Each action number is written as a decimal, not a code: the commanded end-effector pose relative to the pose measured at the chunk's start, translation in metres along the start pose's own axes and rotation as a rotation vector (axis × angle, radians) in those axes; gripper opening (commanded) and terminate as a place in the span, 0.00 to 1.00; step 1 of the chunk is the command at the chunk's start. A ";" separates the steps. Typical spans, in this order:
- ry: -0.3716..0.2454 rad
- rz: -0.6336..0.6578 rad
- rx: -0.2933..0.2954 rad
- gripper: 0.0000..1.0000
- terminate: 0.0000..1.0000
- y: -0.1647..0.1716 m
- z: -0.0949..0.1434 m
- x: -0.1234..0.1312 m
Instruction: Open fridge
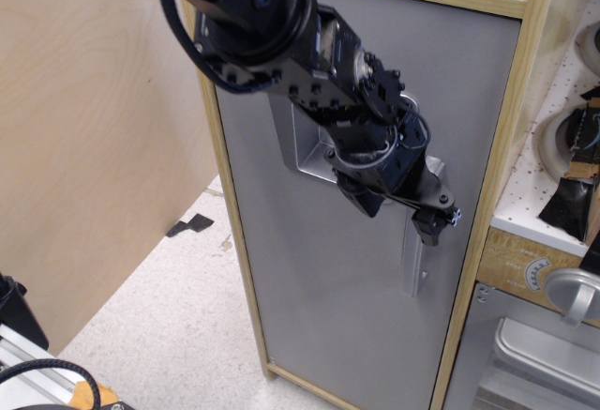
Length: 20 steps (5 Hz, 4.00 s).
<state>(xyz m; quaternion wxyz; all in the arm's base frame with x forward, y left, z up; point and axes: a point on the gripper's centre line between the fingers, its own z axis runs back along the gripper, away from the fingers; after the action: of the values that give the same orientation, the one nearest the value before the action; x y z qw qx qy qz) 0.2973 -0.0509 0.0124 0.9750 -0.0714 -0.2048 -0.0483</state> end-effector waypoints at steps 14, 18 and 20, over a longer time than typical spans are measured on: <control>0.228 -0.193 -0.111 1.00 0.00 -0.099 0.009 -0.001; 0.174 -0.252 -0.063 1.00 0.00 -0.083 0.004 0.047; 0.148 -0.193 0.069 1.00 0.00 -0.064 0.014 0.037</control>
<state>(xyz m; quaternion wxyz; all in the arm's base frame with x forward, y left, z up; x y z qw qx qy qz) 0.3090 -0.1126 0.0218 0.9847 -0.0067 -0.1032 -0.1405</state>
